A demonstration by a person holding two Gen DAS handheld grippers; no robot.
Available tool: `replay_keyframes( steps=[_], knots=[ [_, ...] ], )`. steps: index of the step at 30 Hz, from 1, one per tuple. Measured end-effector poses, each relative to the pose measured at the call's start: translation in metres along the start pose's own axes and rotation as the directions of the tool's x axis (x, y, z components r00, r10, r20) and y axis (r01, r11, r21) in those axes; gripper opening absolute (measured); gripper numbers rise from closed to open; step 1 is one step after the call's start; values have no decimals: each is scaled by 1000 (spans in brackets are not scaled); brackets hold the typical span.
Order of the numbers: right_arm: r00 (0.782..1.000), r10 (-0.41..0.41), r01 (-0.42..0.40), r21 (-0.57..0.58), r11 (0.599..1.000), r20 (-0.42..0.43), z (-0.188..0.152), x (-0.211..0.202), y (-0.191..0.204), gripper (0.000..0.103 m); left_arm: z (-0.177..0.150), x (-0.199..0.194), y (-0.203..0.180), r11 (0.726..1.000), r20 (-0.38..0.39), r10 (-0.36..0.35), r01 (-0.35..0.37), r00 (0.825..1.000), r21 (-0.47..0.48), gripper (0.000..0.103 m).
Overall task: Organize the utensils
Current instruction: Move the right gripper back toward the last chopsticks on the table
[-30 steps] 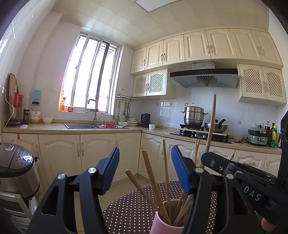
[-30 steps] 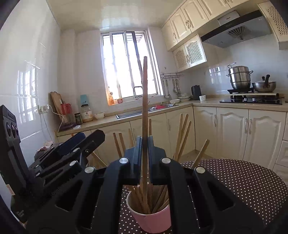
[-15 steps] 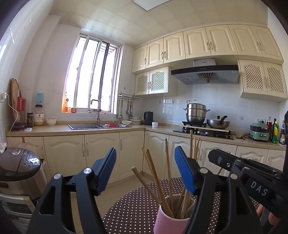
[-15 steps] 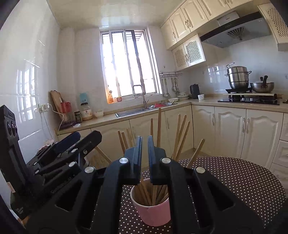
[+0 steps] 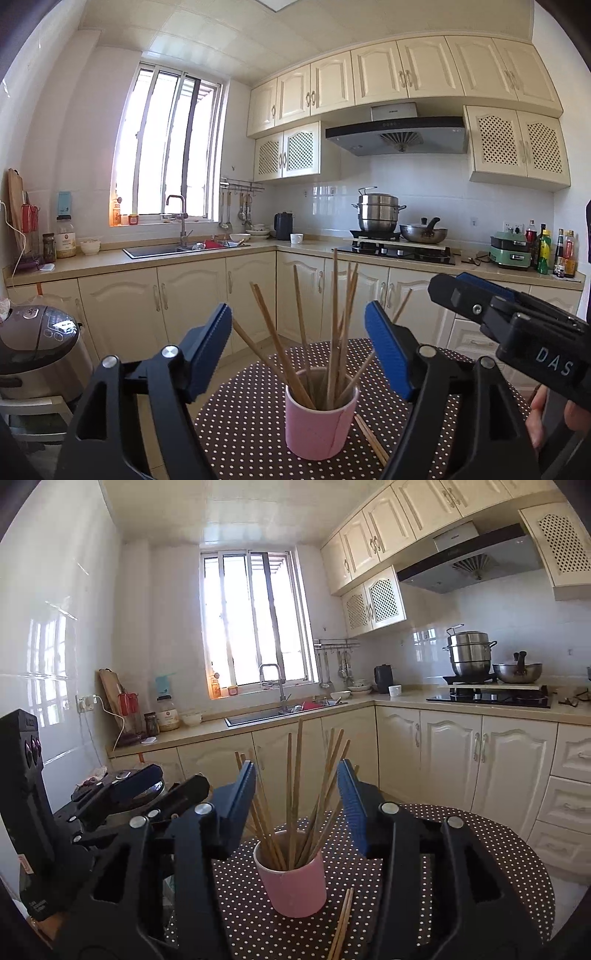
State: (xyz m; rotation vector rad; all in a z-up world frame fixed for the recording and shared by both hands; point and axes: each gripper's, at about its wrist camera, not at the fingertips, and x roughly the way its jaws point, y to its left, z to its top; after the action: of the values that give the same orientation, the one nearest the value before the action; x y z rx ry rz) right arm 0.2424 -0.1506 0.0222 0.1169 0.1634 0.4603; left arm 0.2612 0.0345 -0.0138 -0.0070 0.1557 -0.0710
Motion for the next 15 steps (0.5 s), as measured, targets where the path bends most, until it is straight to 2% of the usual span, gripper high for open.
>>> replay_keyframes(
  steps=[5,8,10,11,15],
  knots=[
    [999,-30,30,4,1000,-28,-10,-20,-16,46,-16,2,-24,999,-89,-47,47,995,8,73],
    [997,-52,54,20,998,-57,-22,-26,-30,48,-33,10,-39,997,-166,-71,75,984,19,73],
    [993,-74,77,31,997,-90,-31,-27,-40,49,-47,20,-50,996,-239,-62,75,969,45,73],
    [990,-84,89,40,995,-110,-36,-27,-46,49,-55,25,-53,996,-273,-57,74,960,53,73],
    [971,-108,129,85,988,-213,-61,-19,-69,49,-88,54,-62,996,-455,-46,78,889,52,73]
  ],
)
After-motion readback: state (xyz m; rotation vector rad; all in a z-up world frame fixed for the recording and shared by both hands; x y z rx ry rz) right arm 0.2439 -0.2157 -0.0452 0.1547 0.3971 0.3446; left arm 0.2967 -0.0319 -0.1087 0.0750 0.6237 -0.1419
